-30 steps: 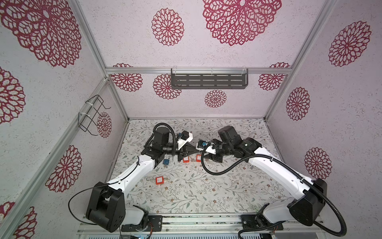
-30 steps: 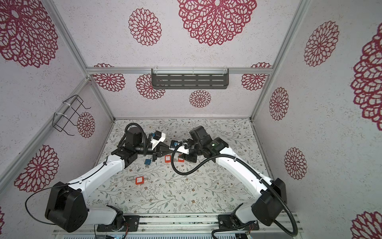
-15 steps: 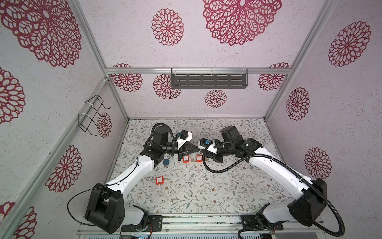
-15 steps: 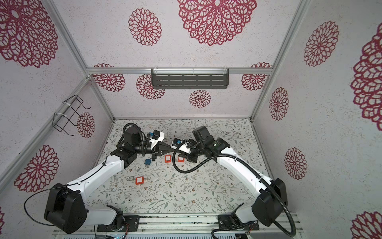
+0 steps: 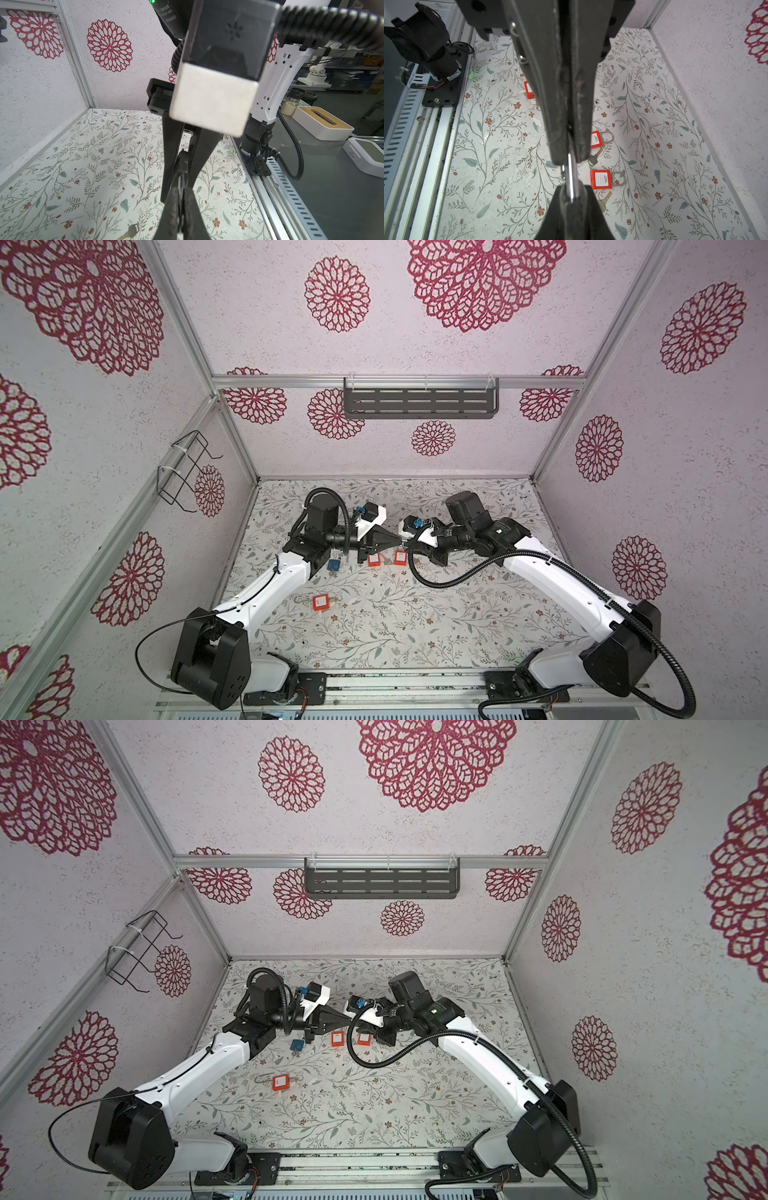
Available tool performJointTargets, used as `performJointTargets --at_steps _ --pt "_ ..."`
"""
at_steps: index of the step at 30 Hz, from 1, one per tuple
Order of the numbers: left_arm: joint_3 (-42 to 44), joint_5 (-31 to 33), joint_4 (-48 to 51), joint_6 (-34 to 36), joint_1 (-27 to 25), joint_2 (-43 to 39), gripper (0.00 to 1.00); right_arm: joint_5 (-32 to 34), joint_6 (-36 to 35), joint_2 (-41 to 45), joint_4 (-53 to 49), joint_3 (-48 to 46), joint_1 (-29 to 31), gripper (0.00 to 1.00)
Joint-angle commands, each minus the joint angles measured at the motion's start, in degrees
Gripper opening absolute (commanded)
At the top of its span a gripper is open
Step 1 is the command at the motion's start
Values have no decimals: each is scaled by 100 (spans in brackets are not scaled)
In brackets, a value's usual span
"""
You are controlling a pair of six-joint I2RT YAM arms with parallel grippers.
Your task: Lock with the key
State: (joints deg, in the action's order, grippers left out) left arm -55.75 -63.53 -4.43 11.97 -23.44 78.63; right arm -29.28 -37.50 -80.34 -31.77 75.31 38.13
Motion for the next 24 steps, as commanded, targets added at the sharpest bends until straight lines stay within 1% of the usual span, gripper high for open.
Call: performJointTargets --at_steps 1,2,3,5,6,9,12,18,21,24 --pt "70 160 -133 60 -28 -141 10 -339 -16 211 -123 72 -22 3" --pt "74 262 -108 87 -28 -165 25 -370 -12 211 -135 72 -29 2" --pt "81 357 -37 150 -25 -217 34 -406 4 210 -145 63 -42 1" --pt "66 604 267 473 -24 -363 47 -507 55 210 -163 57 -89 1" --pt "62 756 471 689 -24 -460 49 -570 84 196 -180 62 -119 0" --pt "22 1167 1079 1229 -25 -709 48 -664 106 138 -271 110 -164 0" --pt "-63 1348 1630 1559 -38 -827 45 -701 102 66 -336 182 -174 0" --pt "-121 1866 1938 1765 -241 -843 39 -806 111 -78 -452 349 -175 0" --pt "-168 1987 1919 1722 -308 -764 38 -834 93 -122 -522 400 -174 0" --pt "-220 1838 1903 1704 -320 -726 37 -813 75 -140 -573 406 -175 0"
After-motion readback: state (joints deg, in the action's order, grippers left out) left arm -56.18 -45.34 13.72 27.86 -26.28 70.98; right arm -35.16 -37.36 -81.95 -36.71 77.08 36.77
